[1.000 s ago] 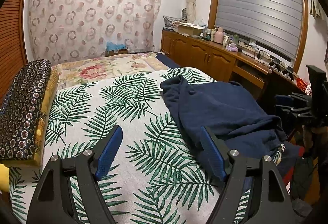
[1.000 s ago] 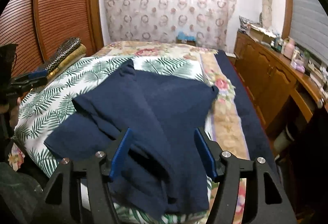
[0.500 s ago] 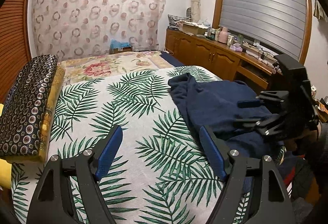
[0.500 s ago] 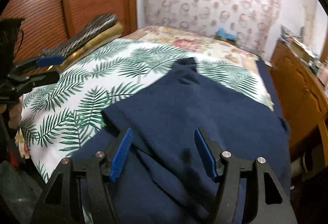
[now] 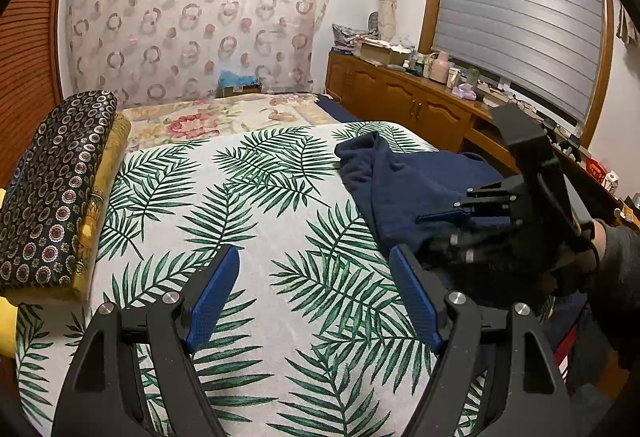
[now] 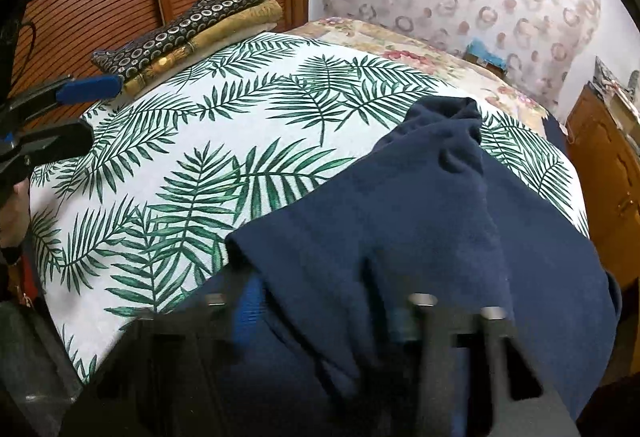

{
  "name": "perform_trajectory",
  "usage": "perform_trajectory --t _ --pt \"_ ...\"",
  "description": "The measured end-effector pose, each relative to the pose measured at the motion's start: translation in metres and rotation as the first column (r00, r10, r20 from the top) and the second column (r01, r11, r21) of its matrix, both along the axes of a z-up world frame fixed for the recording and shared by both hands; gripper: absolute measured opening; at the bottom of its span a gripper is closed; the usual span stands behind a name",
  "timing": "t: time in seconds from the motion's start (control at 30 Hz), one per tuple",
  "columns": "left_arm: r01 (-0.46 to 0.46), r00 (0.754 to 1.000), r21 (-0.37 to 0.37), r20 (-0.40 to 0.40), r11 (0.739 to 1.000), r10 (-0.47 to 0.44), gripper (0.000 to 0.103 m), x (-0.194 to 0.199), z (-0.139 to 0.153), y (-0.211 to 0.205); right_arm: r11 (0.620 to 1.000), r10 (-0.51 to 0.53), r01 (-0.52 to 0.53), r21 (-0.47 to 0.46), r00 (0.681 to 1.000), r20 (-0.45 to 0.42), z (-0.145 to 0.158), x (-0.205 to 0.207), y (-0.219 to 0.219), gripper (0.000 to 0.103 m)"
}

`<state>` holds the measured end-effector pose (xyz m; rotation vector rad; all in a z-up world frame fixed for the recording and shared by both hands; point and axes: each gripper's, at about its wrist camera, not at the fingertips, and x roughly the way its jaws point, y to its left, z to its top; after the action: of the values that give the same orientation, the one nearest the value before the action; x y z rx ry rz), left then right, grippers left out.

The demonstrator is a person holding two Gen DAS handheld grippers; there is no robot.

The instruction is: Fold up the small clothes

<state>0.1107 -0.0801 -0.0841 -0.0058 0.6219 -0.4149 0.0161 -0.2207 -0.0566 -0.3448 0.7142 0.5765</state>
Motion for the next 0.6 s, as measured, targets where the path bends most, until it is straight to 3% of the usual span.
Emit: perform_trajectory --t 0.03,0.1,0.3,0.47,0.6 --pt "0.001 1.0 0.0 0.0 1.0 -0.001 0.078 0.0 0.0 -0.001 1.0 -0.004 0.004 0.005 1.0 0.002 0.001 0.002 -0.003 0.01" --pt "0.006 1.0 0.0 -0.002 1.0 -0.006 0.078 -0.001 0.0 -0.002 1.0 -0.003 0.003 0.027 1.0 0.008 0.005 0.004 -0.009 0.007" --pt "0.019 1.0 0.0 -0.005 1.0 -0.019 0.078 -0.002 -0.002 -0.006 0.987 -0.087 0.069 0.145 0.988 0.125 0.042 -0.004 -0.044 0.006" --pt "0.032 0.999 0.0 -0.008 0.999 -0.032 0.078 -0.002 -0.002 -0.01 0.963 -0.224 0.187 0.193 0.956 0.191 0.069 0.005 -0.092 0.006" --pt "0.041 0.999 0.002 -0.014 0.999 -0.041 0.078 -0.002 -0.004 -0.013 0.925 -0.358 0.322 0.201 0.917 0.178 0.073 0.033 -0.134 0.006"
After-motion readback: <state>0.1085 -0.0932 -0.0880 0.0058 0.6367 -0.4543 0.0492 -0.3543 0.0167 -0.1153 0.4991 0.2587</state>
